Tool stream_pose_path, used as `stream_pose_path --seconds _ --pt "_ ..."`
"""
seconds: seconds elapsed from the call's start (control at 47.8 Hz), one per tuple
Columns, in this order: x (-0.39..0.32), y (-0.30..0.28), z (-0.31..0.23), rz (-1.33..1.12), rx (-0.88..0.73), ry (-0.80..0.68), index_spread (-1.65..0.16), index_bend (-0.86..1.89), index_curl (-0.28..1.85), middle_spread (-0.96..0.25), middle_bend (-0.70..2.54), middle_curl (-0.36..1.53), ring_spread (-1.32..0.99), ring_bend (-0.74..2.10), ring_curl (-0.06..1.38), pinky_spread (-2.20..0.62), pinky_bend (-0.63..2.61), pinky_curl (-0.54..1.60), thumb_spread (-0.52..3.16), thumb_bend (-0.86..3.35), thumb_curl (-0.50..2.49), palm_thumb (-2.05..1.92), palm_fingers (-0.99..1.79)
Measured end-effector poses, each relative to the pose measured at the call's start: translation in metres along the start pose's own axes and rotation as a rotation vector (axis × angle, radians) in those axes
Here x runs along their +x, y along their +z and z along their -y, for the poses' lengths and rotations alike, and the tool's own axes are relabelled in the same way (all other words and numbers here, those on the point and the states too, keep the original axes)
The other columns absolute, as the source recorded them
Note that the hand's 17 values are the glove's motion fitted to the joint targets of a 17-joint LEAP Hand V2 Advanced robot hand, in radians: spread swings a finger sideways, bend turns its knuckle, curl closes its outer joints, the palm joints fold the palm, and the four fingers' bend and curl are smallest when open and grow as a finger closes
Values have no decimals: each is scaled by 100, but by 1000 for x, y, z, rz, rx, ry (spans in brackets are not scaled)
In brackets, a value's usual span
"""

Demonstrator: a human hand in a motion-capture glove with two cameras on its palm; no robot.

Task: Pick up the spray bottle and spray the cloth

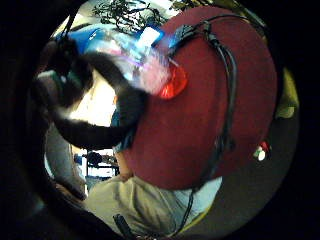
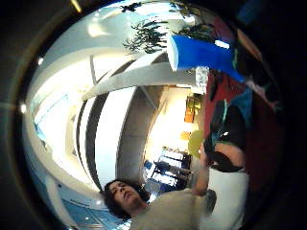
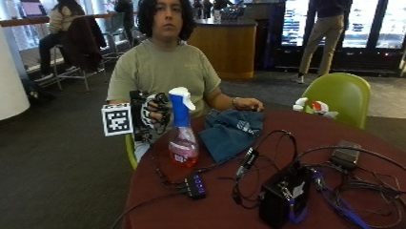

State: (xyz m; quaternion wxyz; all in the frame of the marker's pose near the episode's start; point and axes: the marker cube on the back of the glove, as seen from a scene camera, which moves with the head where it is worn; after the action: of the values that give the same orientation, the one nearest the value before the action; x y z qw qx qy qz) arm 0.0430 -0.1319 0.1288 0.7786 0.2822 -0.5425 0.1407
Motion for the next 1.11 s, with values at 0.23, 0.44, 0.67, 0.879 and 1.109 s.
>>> stream_pose_path --seconds 0.23,0.44,0.67,0.879,1.109 --pt "8 22 37 87 248 40 -27 38 38 -13 53 49 -16 75 50 -13 78 51 118 10 51 90 146" --pt "9 30 33 83 186 38 -27 68 54 -18 78 64 -19 93 61 -14 91 62 123 10 58 88 133" --pt "-9 14 -1 -190 -113 -81 -24 58 58 -19 80 70 -19 97 66 -17 94 66 126 7 63 84 109" --pt "-21 -10 -33 -447 -350 -84 -23 37 53 -5 55 58 -8 68 56 -8 62 56 128 -4 58 69 63" --pt "-44 -53 -73 -829 -438 -197 -32 31 44 4 30 45 -1 38 41 15 41 42 125 -4 49 52 36"
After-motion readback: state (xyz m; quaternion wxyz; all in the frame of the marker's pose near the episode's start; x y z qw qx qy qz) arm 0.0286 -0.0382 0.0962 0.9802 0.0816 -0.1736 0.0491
